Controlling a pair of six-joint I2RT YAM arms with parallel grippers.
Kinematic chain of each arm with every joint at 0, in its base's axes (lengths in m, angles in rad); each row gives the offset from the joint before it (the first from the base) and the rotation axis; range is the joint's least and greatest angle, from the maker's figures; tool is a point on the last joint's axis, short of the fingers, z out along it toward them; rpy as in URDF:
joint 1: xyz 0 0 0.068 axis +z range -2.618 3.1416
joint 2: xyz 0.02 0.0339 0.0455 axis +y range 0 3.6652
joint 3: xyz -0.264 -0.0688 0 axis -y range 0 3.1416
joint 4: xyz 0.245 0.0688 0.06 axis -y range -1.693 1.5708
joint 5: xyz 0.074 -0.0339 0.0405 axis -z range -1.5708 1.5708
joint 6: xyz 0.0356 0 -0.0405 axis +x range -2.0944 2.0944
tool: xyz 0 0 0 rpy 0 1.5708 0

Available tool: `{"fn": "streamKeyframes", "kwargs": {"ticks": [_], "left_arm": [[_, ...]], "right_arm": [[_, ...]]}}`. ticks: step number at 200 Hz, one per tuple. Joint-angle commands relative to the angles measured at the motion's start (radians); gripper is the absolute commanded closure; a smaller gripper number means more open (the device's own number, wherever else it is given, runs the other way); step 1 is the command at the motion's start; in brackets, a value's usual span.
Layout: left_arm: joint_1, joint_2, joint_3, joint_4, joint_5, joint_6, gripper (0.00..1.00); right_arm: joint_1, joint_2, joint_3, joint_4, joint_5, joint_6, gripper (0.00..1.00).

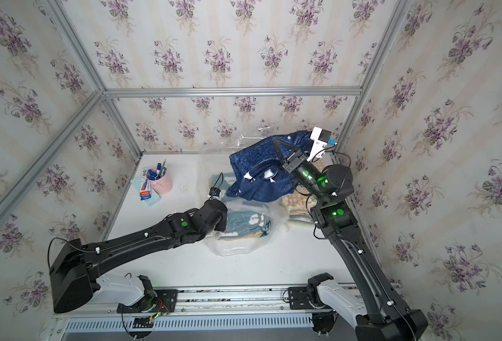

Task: Take the blanket out of the vacuum bag
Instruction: Take out the blanket from the vacuum bag, then place the blanket at the center of the board.

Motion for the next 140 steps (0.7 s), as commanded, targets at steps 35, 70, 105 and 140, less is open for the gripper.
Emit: {"fn": "streamKeyframes", "kwargs": {"ticks": [35, 70, 105, 140], "left_arm": [[0.009, -0.041, -0.05, 0.026, -0.039, -0.029, 1.0], [0.039, -0.095, -0.085, 0.016, -0.036, -0.023, 1.0], [0.067, -0.145, -0.112, 0.013, -0.03, -0.014, 1.0], [0.106, -0.165, -0.141, 0.023, -0.001, -0.005, 1.0]], "right_arm": [[-0.224, 0.033, -0.046, 0.162, -0.188, 0.14, 1.0], [-0.375, -0.017, -0.159, 0.216, -0.318, 0.198, 1.0], [-0.465, -0.066, -0.26, 0.183, -0.402, 0.187, 1.0], [-0.505, -0.064, -0.31, 0.063, -0.411, 0.115, 1.0]]}}
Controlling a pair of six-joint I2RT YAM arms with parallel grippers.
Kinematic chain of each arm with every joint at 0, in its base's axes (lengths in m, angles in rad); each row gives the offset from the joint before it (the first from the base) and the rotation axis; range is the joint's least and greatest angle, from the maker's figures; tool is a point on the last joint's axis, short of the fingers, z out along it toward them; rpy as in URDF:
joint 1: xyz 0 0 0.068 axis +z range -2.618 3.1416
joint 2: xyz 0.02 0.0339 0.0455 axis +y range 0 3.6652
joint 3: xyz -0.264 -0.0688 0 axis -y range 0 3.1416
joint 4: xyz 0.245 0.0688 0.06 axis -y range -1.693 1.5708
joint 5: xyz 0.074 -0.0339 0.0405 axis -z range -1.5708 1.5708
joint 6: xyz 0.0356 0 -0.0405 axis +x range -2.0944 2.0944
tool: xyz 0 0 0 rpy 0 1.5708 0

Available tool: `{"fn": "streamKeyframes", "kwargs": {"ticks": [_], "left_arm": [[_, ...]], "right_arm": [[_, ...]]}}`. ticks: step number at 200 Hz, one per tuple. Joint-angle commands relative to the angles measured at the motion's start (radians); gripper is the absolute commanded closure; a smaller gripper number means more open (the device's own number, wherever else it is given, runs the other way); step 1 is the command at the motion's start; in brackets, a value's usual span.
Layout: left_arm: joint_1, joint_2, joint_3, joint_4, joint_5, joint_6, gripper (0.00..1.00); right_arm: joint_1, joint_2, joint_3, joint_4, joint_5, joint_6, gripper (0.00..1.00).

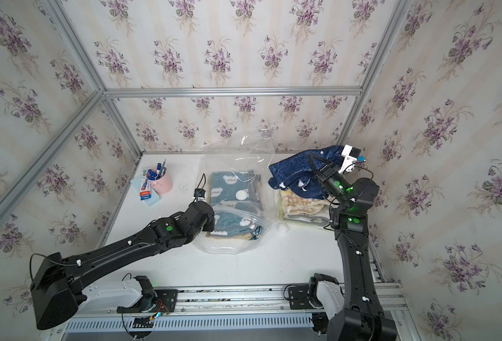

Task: Take the blanket out of the vacuum bag
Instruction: Place the blanket at the center of the board.

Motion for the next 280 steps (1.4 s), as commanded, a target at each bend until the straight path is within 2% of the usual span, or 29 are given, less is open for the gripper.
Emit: {"fn": "streamKeyframes", "kwargs": {"ticks": [1, 39, 56, 69, 82, 99, 121, 130, 139, 159, 185, 219, 243, 280], "left_arm": [[0.022, -0.008, -0.014, 0.017, 0.015, 0.01, 1.0], [0.049, 0.027, -0.005, 0.037, 0.051, 0.027, 1.0], [0.061, 0.049, 0.005, 0.053, 0.064, 0.034, 1.0], [0.072, 0.067, 0.019, 0.065, 0.078, 0.039, 1.0], [0.078, 0.082, 0.026, 0.089, 0.092, 0.049, 1.0], [0.08, 0.092, 0.028, 0.122, 0.112, 0.071, 1.0], [0.08, 0.094, 0.011, 0.162, 0.139, 0.093, 1.0], [0.08, 0.101, 0.011, 0.161, 0.145, 0.096, 1.0], [0.08, 0.111, 0.016, 0.153, 0.152, 0.097, 1.0], [0.08, 0.119, 0.022, 0.138, 0.185, 0.091, 1.0], [0.08, 0.118, 0.02, 0.125, 0.203, 0.085, 1.0], [0.079, 0.112, 0.024, 0.116, 0.206, 0.083, 1.0], [0.08, 0.107, 0.034, 0.107, 0.205, 0.085, 1.0], [0.079, 0.104, 0.049, 0.098, 0.2, 0.097, 1.0]], "right_arm": [[-0.011, 0.011, -0.003, -0.053, -0.029, -0.066, 1.0], [-0.008, 0.183, 0.102, -0.07, 0.033, -0.126, 1.0], [-0.009, 0.313, 0.167, 0.069, 0.036, -0.076, 1.0], [-0.009, 0.385, 0.192, 0.318, 0.02, 0.004, 1.0], [-0.011, 0.395, 0.212, 0.371, 0.039, -0.047, 1.0], [-0.013, 0.376, 0.158, 0.322, 0.072, -0.191, 1.0], [-0.018, 0.409, -0.031, 0.283, 0.124, -0.28, 1.0], [-0.027, 0.469, -0.105, 0.329, 0.119, -0.252, 1.0], [-0.043, 0.548, -0.196, 0.44, 0.11, -0.162, 1.0], [-0.075, 0.683, -0.398, 0.8, 0.125, 0.069, 1.0], [-0.074, 0.718, -0.494, 0.937, 0.129, 0.179, 1.0], [-0.074, 0.612, -0.477, 0.748, 0.138, 0.139, 1.0], [-0.073, 0.523, -0.451, 0.642, 0.143, 0.163, 1.0], [-0.074, 0.366, -0.378, 0.319, 0.173, 0.16, 1.0]]}}
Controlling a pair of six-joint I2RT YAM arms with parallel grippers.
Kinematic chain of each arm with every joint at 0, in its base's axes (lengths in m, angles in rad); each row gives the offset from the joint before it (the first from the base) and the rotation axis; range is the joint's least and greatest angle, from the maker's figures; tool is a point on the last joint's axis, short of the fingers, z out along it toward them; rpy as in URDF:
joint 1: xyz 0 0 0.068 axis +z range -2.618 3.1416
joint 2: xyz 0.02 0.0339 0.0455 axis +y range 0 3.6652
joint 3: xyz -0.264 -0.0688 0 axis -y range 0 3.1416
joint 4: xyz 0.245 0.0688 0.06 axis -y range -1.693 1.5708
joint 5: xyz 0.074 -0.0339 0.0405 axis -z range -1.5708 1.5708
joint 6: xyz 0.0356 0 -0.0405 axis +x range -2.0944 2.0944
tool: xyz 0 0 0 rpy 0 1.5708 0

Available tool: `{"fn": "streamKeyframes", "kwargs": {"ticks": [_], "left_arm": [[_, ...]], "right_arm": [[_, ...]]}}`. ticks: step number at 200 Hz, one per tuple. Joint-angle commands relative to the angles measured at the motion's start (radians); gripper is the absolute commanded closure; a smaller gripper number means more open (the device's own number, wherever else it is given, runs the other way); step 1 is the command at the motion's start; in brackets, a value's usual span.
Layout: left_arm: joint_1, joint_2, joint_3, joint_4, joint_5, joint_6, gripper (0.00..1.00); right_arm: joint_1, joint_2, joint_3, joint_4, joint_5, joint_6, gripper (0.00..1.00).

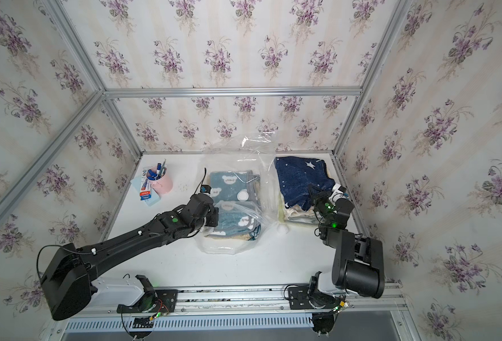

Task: Take the blanket out of the vacuum bag
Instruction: Place the blanket at the center of the board.

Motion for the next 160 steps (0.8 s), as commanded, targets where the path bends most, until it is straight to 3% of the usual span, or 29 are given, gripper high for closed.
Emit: {"fn": "streamKeyframes", "kwargs": {"ticks": [1, 21, 37, 68, 89, 116, 160], "left_arm": [[-0.001, -0.004, 0.014, 0.0, -0.002, 0.017, 1.0], [0.0, -0.006, 0.015, -0.001, 0.001, 0.016, 1.0], [0.0, -0.008, 0.014, 0.0, 0.01, 0.015, 1.0], [-0.001, -0.018, 0.008, -0.007, 0.019, 0.012, 1.0], [-0.001, -0.035, 0.0, -0.011, 0.021, 0.017, 1.0], [-0.001, -0.053, -0.011, -0.008, 0.02, 0.023, 1.0], [-0.001, -0.048, -0.012, -0.005, 0.042, 0.024, 1.0]], "right_arm": [[-0.001, -0.071, 0.036, -0.218, 0.033, 0.006, 1.0], [-0.001, -0.125, 0.04, -0.355, 0.067, -0.014, 0.97], [-0.003, -0.141, 0.036, -0.481, 0.114, -0.075, 0.74], [-0.022, -0.139, -0.003, -0.642, 0.13, -0.215, 0.46], [-0.076, -0.218, -0.001, -0.838, 0.162, -0.367, 0.35], [-0.108, -0.372, 0.021, -1.069, 0.211, -0.516, 0.29], [-0.107, -0.6, 0.008, -1.276, 0.188, -0.615, 0.31]]}}
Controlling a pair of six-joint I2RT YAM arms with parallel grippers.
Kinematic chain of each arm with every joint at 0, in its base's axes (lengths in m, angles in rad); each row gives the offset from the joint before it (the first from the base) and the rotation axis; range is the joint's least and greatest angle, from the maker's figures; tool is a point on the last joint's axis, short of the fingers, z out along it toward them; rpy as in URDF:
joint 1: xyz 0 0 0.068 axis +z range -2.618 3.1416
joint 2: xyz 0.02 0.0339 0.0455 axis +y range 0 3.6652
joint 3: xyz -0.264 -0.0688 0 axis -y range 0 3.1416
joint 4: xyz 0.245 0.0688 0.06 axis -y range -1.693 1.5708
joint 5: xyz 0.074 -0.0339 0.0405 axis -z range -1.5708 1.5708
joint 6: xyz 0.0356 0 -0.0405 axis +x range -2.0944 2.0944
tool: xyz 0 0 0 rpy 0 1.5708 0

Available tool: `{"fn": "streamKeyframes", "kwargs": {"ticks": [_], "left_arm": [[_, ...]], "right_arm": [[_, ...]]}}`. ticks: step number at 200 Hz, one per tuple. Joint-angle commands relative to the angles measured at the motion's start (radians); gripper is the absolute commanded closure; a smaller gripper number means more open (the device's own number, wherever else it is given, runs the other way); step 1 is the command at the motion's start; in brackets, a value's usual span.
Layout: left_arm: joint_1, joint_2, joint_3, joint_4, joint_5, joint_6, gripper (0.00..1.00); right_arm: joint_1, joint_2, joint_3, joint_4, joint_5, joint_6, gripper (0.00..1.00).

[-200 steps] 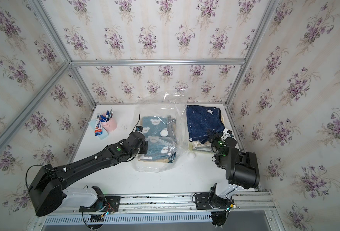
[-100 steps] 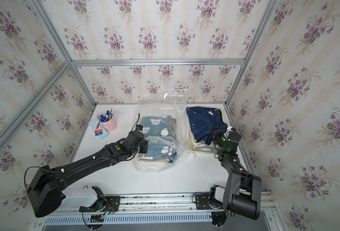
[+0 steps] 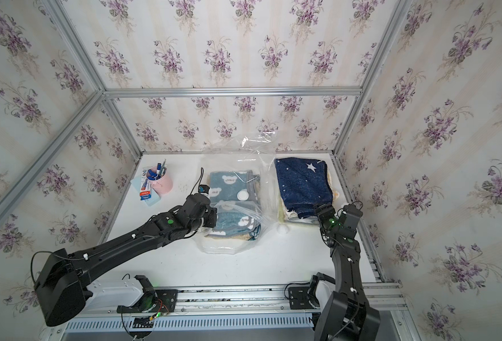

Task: Take the blanket out of the vacuum bag
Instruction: Place the blanket at the center of the board, then adjust the blanket at the center of the board.

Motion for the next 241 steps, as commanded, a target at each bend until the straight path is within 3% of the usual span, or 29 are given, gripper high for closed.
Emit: {"fn": "streamKeyframes", "kwargs": {"ticks": [1, 50, 70, 90, 118, 159, 195, 220, 241], "left_arm": [[-0.001, 0.003, 0.001, 0.013, 0.02, 0.009, 1.0], [-0.001, 0.001, 0.006, 0.015, 0.025, 0.002, 1.0], [-0.001, 0.008, 0.007, 0.012, 0.02, -0.01, 1.0], [-0.001, 0.012, 0.003, 0.015, 0.026, -0.023, 1.0], [-0.001, 0.006, 0.001, 0.009, 0.025, -0.031, 1.0], [-0.001, -0.006, 0.0, -0.004, 0.022, -0.034, 1.0], [-0.001, 0.0, -0.002, 0.0, 0.021, -0.036, 1.0], [-0.001, 0.016, 0.008, 0.005, 0.029, -0.035, 1.0], [-0.002, 0.017, 0.019, -0.007, 0.034, -0.034, 1.0]], "right_arm": [[0.0, -0.088, -0.005, -0.18, -0.014, -0.108, 0.32], [0.07, -0.194, 0.02, -0.279, -0.042, -0.172, 0.45], [0.157, -0.112, 0.016, -0.206, -0.05, -0.185, 0.41], [0.262, -0.017, 0.038, -0.148, 0.038, -0.221, 0.4], [0.335, 0.083, 0.051, -0.081, 0.107, -0.247, 0.5], [0.343, 0.099, 0.077, -0.104, 0.205, -0.288, 0.64], [0.344, 0.066, 0.099, -0.149, 0.252, -0.316, 0.6], [0.344, 0.14, 0.131, -0.131, 0.243, -0.324, 0.58], [0.344, 0.192, 0.134, -0.09, 0.203, -0.309, 0.75]]}}
